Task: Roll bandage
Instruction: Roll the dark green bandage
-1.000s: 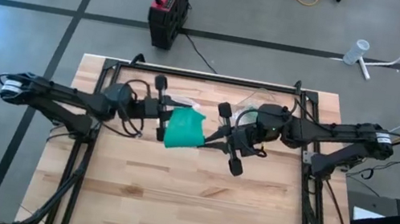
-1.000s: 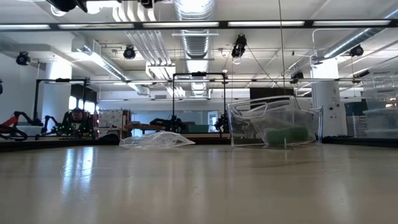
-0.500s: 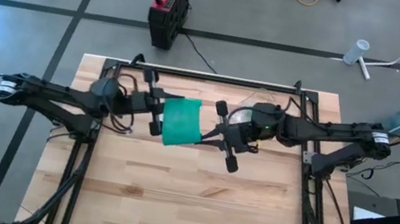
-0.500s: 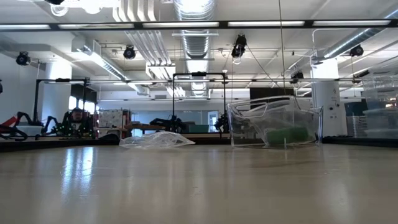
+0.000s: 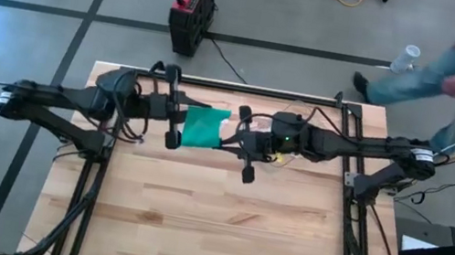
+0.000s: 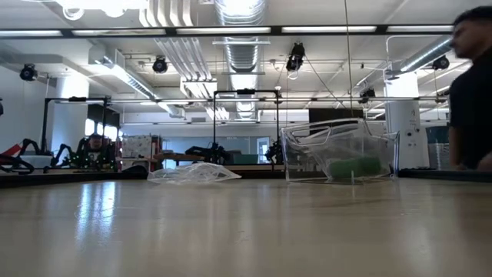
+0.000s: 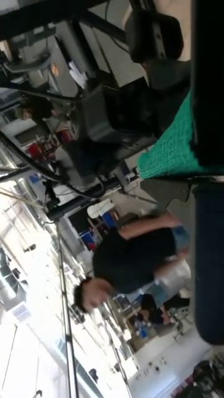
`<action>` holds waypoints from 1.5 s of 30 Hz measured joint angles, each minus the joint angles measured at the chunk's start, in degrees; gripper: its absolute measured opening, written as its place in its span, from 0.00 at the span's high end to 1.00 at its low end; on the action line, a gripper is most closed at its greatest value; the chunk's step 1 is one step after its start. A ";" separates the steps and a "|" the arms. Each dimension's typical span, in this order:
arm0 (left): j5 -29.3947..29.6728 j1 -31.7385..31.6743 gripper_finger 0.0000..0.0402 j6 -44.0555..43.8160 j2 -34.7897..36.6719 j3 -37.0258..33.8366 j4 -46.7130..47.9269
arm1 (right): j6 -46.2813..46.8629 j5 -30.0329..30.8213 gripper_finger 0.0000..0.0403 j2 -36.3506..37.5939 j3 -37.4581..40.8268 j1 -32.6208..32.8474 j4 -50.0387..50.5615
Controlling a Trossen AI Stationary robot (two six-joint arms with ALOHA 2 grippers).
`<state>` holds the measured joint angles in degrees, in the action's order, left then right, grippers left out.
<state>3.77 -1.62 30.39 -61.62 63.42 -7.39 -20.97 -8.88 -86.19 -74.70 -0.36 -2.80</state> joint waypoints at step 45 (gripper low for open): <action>3.85 -0.29 1.00 -1.13 3.24 2.03 14.39 | -4.36 -13.60 1.00 0.70 -3.30 2.01 -3.46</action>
<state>7.61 -1.91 29.26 -58.38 65.45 7.00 -25.33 -22.48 -85.49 -78.00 1.65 -6.26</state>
